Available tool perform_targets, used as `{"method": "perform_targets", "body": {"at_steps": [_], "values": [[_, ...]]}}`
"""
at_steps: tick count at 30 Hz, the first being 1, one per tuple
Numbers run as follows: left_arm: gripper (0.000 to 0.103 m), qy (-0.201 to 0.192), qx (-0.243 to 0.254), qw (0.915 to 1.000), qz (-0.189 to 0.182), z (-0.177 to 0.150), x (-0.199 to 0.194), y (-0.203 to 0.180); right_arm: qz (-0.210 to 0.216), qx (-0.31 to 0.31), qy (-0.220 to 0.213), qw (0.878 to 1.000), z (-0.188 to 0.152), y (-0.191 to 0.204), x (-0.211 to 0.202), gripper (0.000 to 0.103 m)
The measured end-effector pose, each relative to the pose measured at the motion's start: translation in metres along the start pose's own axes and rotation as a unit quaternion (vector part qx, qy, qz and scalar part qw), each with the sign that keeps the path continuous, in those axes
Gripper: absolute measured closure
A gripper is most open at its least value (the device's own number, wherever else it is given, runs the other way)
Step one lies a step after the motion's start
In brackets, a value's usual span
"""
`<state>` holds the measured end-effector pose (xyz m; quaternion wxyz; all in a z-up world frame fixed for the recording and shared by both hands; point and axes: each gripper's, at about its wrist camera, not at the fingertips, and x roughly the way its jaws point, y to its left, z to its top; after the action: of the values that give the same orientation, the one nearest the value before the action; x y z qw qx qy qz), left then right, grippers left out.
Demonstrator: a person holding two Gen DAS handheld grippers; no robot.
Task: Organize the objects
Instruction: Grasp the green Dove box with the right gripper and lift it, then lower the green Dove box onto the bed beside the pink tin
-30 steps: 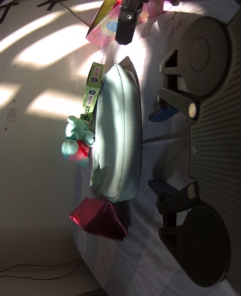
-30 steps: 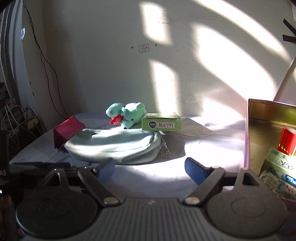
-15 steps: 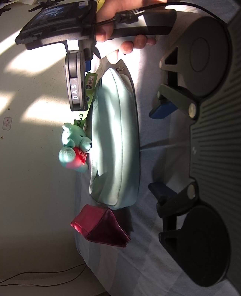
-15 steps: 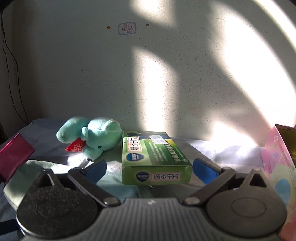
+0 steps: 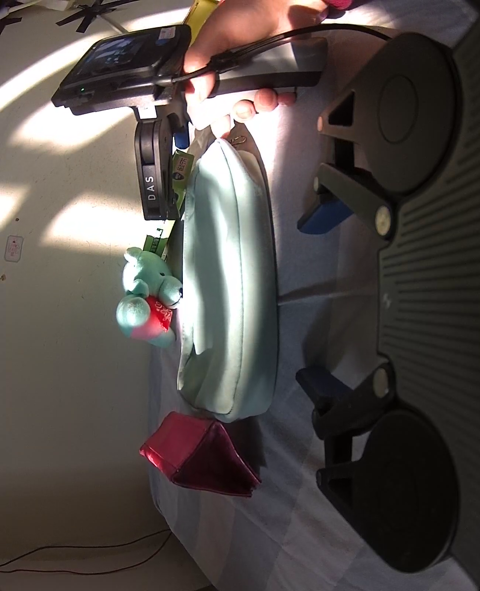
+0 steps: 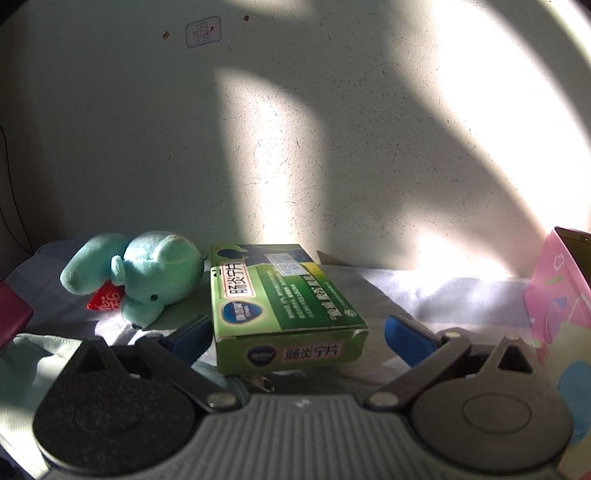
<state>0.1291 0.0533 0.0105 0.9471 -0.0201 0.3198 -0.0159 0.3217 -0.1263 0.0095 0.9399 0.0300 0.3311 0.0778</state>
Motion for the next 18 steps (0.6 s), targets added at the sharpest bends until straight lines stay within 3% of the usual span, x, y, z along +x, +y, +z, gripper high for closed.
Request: {"method": "perform_targets", "body": {"at_steps": [6,9,12,18], "values": [[0.02,0.001,0.0,1.0,-0.002,-0.001,0.0,0.0,-0.002,-0.017,0.026,1.0,0.009,0.007,0.024,0.0],[0.019,0.001,0.0,1.0,-0.001,-0.001,-0.001,0.0,-0.004,-0.035,0.031,0.999,0.009,0.011,0.028,0.009],[0.019,0.001,0.0,1.0,-0.001,-0.002,-0.001,0.0,-0.008,-0.038,0.017,0.999,0.007,0.013,0.024,0.01],[0.019,0.001,-0.002,1.0,-0.001,-0.001,0.0,-0.001,-0.032,-0.061,-0.054,0.996,-0.001,0.023,-0.018,0.013]]}}
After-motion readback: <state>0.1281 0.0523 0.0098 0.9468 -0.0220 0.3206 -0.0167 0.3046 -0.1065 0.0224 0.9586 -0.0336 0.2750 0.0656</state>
